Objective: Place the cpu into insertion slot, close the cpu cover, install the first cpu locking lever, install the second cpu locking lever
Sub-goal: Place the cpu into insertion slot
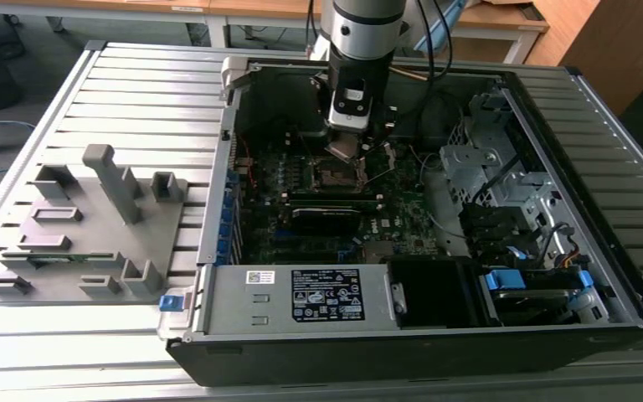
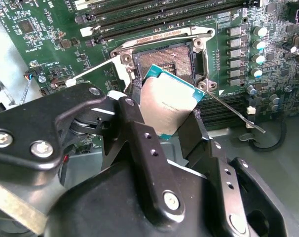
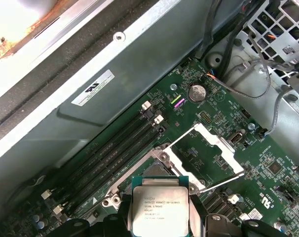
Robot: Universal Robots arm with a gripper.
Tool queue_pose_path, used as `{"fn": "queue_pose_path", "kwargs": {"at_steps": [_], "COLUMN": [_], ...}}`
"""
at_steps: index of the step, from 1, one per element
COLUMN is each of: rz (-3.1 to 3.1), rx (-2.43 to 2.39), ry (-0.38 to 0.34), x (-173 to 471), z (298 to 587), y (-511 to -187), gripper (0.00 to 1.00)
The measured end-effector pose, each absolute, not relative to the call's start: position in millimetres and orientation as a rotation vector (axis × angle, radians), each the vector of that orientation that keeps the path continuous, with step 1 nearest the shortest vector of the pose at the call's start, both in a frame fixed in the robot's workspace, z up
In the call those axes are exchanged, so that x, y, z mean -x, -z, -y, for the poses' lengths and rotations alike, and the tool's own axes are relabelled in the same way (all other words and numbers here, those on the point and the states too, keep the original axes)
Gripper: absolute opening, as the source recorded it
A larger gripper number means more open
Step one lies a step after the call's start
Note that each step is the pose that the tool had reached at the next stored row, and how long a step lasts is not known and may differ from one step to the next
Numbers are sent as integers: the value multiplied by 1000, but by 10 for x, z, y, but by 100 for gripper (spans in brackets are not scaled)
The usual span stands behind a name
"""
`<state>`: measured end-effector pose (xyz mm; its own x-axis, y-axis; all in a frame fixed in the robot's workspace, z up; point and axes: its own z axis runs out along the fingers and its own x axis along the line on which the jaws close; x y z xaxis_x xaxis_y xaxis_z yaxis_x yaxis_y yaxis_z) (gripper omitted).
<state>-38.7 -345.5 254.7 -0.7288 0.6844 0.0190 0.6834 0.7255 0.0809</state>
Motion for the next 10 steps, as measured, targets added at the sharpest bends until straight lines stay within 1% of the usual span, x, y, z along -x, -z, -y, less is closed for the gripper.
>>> {"fn": "queue_pose_path", "kwargs": {"at_steps": [10], "rz": [-2805], "rx": [-1367], "ry": [-127], "x": [387], "z": [3455], "y": [-2529], "gripper": [54]}}
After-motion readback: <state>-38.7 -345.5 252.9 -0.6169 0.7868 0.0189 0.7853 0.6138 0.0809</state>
